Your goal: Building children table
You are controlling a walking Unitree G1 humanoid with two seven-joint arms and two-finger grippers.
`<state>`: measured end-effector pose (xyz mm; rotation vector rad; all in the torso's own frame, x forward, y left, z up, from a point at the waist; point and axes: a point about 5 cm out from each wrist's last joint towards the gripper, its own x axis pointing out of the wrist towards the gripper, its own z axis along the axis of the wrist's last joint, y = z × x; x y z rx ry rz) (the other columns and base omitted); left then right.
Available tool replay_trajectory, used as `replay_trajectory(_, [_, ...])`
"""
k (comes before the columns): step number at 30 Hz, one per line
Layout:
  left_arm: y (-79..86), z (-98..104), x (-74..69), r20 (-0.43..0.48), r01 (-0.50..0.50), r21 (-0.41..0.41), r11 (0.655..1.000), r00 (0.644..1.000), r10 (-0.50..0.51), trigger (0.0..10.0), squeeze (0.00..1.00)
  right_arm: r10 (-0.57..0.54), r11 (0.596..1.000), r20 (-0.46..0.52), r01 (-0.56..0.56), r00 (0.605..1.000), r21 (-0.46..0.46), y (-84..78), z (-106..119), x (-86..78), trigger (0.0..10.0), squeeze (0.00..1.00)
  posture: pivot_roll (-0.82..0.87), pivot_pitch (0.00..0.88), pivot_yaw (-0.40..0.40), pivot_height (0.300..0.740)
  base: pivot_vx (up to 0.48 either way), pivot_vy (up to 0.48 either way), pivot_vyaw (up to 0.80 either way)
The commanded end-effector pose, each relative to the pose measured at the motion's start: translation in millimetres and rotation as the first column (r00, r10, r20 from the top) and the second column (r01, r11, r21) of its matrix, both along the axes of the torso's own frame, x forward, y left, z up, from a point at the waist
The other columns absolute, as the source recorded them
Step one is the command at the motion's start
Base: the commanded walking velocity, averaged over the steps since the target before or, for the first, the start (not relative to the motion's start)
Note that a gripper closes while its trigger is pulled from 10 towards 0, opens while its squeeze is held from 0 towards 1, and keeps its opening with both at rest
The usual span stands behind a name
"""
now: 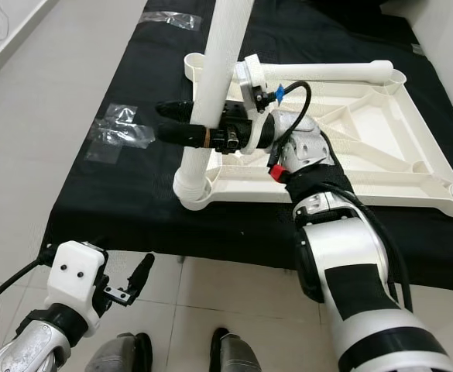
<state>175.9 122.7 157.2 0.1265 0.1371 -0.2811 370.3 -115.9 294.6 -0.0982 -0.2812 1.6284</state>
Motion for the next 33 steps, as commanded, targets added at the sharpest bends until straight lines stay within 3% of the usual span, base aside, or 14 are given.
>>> replay_trajectory(1, [0.4, -2, -2.4, -0.020, 0.003, 0.004, 1.000, 1.000, -0.003, 10.0, 0.00, 0.000, 0.997, -0.003, 0.000, 1.000, -0.073, -1.6, -9, -0.6, 10.0, 0.00, 0.19, 0.278, -0.087, 0.740, 0.000, 0.000, 0.00])
replay_trajectory(18, [0.7, -3, -4.5, -0.022, 0.006, 0.005, 1.000, 1.000, -0.006, 10.0, 0.00, 0.048, 0.979, -0.010, -0.049, 0.999, -0.196, 2.3, -27, -8.0, 10.0, 0.00, 0.19, 0.259, -0.087, 0.740, 0.000, 0.000, 0.00])
replay_trajectory(33, [0.0, -3, -6.8, -0.021, 0.008, 0.018, 1.000, 1.000, -0.008, 10.0, 0.00, 0.083, 0.975, -0.095, -0.101, 0.992, -0.197, 34.5, -50, -6.2, 10.0, 0.00, 0.20, 0.255, -0.105, 0.740, 0.000, 0.000, 0.00])
